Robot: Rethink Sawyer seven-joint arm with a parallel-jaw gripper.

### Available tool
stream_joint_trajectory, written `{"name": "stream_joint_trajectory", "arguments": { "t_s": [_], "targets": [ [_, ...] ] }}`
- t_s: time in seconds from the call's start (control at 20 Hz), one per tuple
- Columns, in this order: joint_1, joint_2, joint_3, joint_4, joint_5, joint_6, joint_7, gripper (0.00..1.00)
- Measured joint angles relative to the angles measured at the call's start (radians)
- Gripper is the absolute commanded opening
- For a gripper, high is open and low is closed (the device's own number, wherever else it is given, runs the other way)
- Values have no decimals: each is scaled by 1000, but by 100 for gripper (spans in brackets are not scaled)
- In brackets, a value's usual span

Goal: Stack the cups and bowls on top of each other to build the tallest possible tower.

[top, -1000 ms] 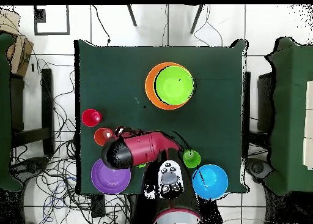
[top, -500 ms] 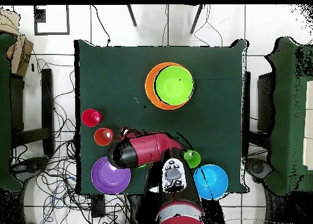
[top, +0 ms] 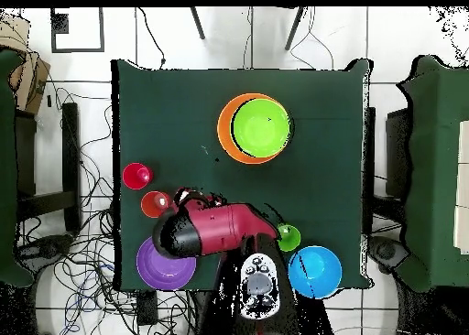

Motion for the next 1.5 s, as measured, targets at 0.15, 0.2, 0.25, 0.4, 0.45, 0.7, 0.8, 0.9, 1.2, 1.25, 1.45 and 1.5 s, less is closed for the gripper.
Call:
{"name": "stream_joint_trajectory", "arguments": {
  "t_s": [0.15, 0.2, 0.25, 0.4, 0.45, 0.7, 0.8, 0.9, 1.2, 1.25, 1.45, 1.5],
  "targets": [
    [30, -40, -11, 20, 23, 0, 0, 100],
    [37, -46, -13, 23, 27, 0, 0, 100],
    [46, -52, -16, 26, 33, 0, 0, 100],
    [83, -67, -25, 39, 52, -2, 1, 100],
    [88, -68, -26, 42, 54, -4, 1, 100],
    [129, -51, -45, 60, 72, -46, 2, 100],
    [137, -39, -53, 68, 76, -72, 2, 100],
    [139, -26, -58, 74, 77, -97, 2, 100],
    [161, 39, -84, 96, 77, -201, 2, 100],
    [167, 44, -87, 99, 77, -209, 2, 100],
    [223, 67, -106, 128, 77, -244, 2, 100],
    [231, 69, -108, 133, 78, -247, 2, 100]
  ]
}}
